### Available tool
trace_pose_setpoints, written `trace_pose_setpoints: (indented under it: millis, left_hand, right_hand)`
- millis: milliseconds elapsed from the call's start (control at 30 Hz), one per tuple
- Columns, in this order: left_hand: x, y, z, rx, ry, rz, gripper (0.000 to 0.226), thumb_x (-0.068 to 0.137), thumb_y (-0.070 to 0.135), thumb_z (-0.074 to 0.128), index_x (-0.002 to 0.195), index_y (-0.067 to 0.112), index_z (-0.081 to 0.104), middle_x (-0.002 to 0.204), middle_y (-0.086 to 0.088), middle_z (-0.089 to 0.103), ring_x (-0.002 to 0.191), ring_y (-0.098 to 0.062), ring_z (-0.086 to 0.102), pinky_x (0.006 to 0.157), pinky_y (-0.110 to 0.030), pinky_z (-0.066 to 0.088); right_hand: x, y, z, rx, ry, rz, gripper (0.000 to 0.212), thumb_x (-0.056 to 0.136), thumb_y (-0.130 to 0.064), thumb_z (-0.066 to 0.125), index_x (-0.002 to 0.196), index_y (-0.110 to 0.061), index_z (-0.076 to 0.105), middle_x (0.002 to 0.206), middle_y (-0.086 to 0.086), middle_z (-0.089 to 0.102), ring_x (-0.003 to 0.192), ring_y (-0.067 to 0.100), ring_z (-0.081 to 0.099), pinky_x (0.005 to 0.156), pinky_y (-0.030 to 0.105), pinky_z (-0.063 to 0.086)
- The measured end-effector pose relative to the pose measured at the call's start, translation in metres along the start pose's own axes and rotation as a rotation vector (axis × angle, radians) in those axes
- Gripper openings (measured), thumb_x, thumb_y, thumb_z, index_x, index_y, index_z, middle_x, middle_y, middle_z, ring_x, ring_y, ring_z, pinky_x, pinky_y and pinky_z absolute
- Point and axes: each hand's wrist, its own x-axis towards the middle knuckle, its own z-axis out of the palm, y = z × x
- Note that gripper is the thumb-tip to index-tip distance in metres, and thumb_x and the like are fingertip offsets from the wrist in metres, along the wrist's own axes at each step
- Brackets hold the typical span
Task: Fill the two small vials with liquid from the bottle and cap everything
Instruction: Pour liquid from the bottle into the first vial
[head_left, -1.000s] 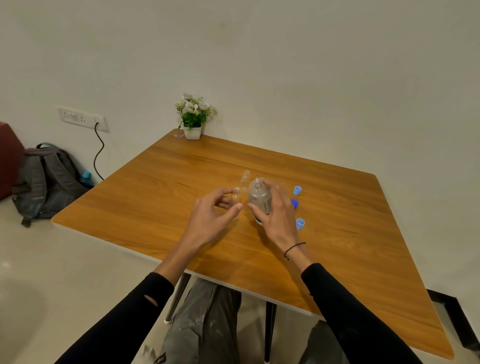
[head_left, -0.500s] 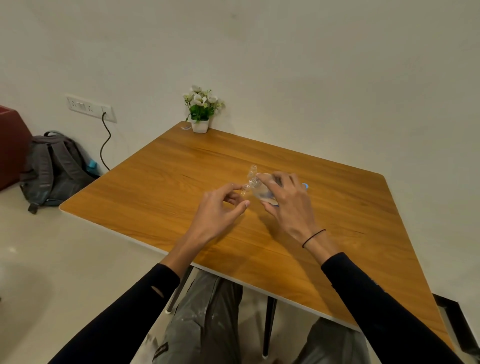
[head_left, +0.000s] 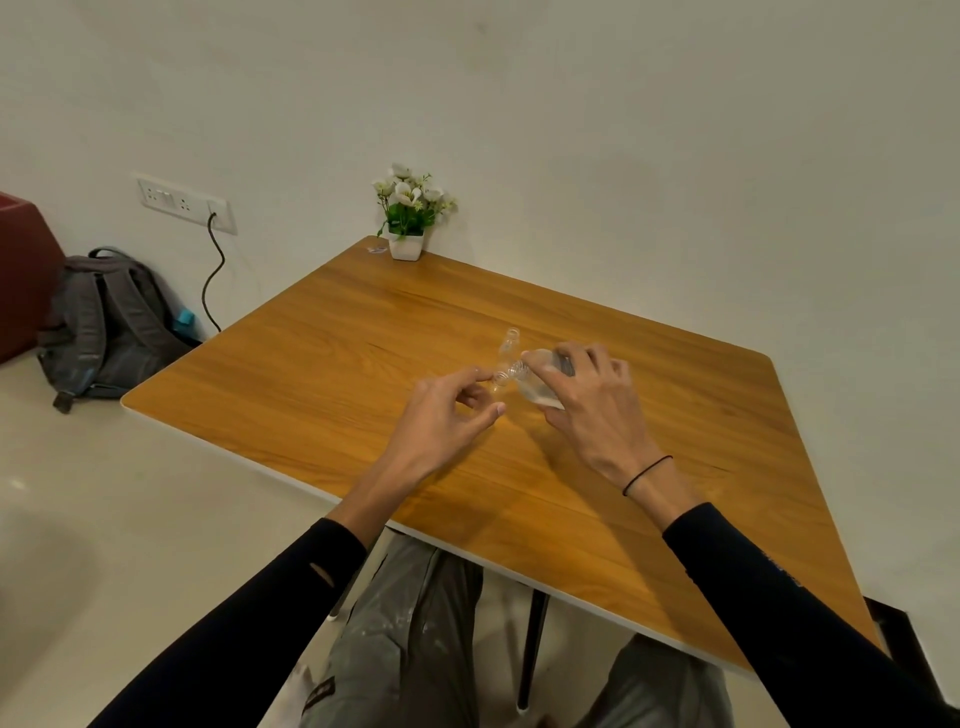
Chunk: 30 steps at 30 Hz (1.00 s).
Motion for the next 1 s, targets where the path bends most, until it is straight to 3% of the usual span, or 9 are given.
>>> trace_pose_setpoints:
  millis: [533,767,1000]
  left_hand:
    - [-0.001,-0.003,0.013,-0.017,-0.031,-0.025,0.049,0.093,0.032,0.083,0.139,0.023,0.07,0.105,0.008,0.078,0.1,0.003,0.071,0.092,-0.032,0.064]
    - [-0.001,-0.002,0.02,-0.022,-0.042,-0.028,0.048,0.094,0.032,0.082,0.139,0.023,0.07,0.104,0.008,0.077,0.099,0.007,0.069,0.089,-0.032,0.065]
    - [0.0,-0.003,0.022,-0.025,-0.048,-0.034,0.049,0.094,0.033,0.082,0.14,0.022,0.07,0.107,0.006,0.079,0.102,-0.003,0.072,0.09,-0.038,0.066]
  right_hand:
    - [-0.001,0.005,-0.014,-0.154,-0.113,-0.037,0.065,0.088,-0.032,0.078,0.145,-0.034,0.047,0.134,0.012,0.059,0.114,0.034,0.056,0.084,0.049,0.049]
    - [-0.004,0.008,-0.017,-0.194,-0.147,-0.041,0.066,0.088,-0.032,0.077,0.146,-0.035,0.046,0.134,0.011,0.058,0.113,0.033,0.056,0.083,0.048,0.048]
    - [-0.004,0.009,-0.02,-0.204,-0.158,-0.034,0.064,0.088,-0.031,0.078,0.145,-0.034,0.046,0.133,0.012,0.06,0.113,0.034,0.057,0.084,0.049,0.049]
